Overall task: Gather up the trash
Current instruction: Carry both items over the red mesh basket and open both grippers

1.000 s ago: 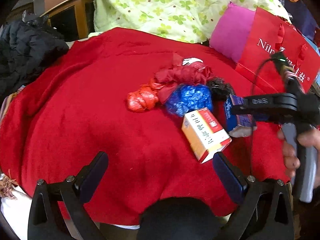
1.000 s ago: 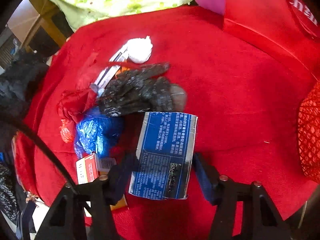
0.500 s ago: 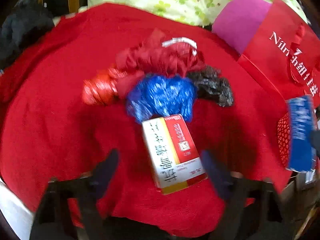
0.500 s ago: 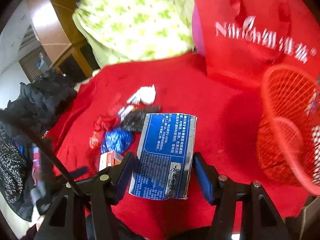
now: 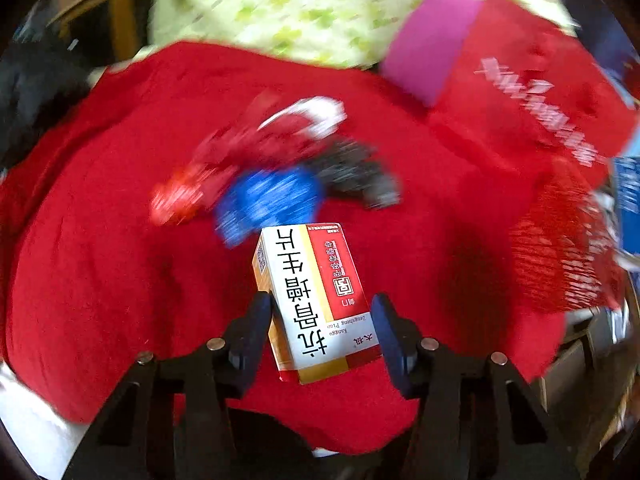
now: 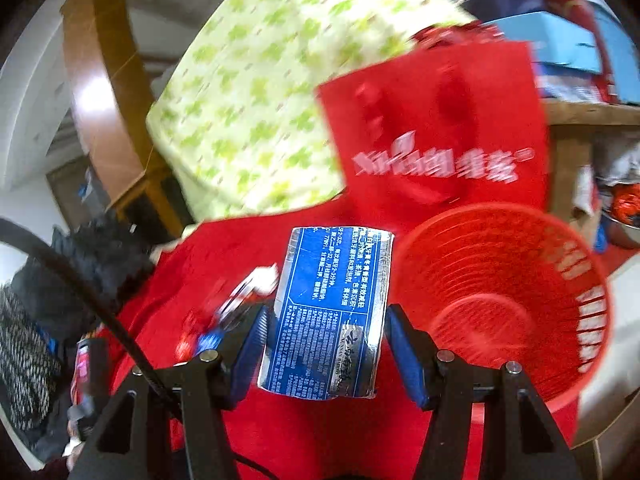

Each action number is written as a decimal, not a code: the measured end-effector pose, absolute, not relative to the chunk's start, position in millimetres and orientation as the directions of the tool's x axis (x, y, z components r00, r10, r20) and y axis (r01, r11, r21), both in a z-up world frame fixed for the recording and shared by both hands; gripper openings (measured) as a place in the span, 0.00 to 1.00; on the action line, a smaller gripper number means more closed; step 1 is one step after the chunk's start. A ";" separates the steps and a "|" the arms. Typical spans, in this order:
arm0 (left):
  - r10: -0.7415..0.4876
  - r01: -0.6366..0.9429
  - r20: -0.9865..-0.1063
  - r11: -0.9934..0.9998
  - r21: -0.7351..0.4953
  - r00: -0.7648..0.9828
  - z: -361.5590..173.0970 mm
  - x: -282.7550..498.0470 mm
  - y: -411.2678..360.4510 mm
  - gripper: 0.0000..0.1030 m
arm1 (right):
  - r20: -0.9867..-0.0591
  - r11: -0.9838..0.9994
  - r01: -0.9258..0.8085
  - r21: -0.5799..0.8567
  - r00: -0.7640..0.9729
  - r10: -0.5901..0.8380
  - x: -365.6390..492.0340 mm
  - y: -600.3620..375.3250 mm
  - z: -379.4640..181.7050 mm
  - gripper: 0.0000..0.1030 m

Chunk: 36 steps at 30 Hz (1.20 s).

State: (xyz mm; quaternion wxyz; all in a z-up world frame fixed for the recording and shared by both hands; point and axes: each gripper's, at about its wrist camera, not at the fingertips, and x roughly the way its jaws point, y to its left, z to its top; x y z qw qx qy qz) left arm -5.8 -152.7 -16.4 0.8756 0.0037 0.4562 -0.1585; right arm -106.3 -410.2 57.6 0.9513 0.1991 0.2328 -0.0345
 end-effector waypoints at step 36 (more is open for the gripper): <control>-0.380 0.571 -0.561 0.793 0.211 0.735 101.0 -53.2 -291.3 0.71 | -0.408 0.865 0.262 0.427 0.910 -0.074 -147.1 -471.2 76.2 0.71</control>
